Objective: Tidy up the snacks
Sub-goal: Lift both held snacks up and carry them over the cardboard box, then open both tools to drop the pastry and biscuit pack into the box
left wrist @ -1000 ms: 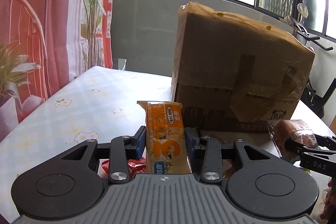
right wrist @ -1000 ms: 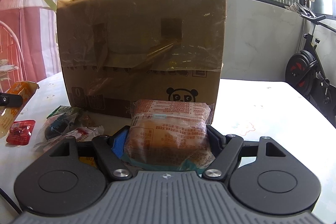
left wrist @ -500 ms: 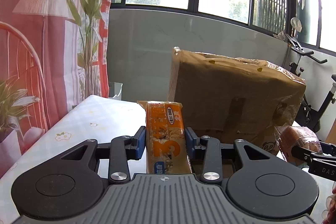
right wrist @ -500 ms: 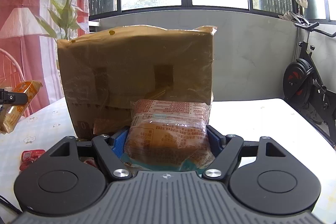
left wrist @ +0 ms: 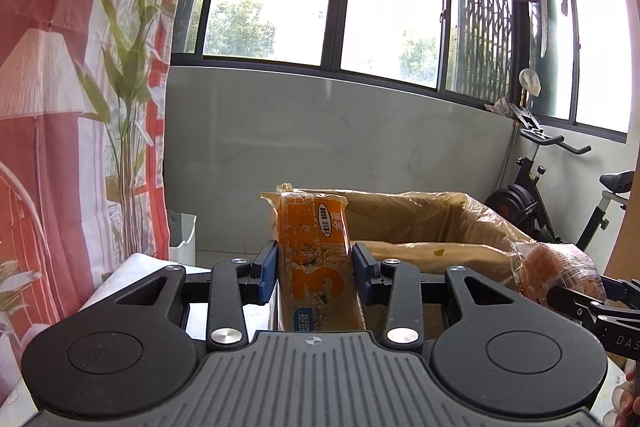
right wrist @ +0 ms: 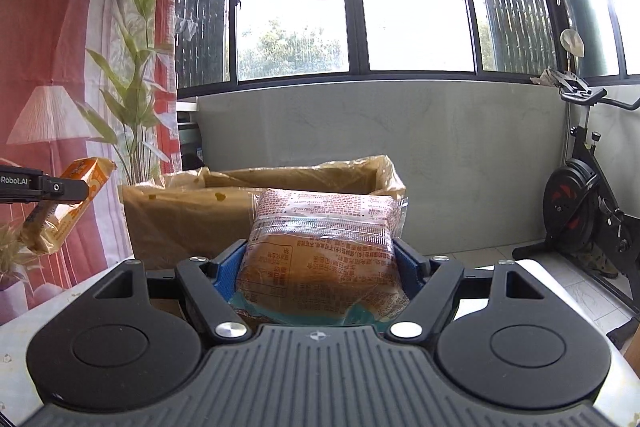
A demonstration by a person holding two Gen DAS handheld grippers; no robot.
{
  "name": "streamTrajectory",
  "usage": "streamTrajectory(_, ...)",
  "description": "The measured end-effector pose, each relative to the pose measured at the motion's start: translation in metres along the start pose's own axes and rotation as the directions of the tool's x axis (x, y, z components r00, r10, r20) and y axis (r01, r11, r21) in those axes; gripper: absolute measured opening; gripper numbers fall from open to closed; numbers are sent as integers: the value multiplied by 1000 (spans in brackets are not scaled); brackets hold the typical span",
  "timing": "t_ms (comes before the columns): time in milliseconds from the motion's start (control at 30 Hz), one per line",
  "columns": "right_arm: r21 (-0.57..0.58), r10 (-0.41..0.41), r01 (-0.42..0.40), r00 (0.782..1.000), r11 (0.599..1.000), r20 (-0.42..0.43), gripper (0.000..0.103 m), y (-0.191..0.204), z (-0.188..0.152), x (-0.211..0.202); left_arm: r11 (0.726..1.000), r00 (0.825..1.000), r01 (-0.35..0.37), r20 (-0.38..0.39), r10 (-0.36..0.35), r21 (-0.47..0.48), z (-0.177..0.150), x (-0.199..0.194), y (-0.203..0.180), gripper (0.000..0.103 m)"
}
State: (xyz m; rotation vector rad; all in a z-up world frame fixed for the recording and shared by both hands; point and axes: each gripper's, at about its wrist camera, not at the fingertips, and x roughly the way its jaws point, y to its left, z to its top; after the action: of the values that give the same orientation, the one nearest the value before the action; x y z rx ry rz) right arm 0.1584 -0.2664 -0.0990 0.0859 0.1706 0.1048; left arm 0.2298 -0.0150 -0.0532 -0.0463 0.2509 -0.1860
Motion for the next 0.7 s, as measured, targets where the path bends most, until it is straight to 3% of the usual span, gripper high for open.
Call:
streamTrajectory(367,-19,34,-33,997,999,68,76,-17,60,35,999,999,39,2,-39,23,48,50,-21,41)
streamTrajectory(700,-79,90,-88,995,993,31,76,-9,91,100,999,995,23,-97,-19,42,63,111,-31,41)
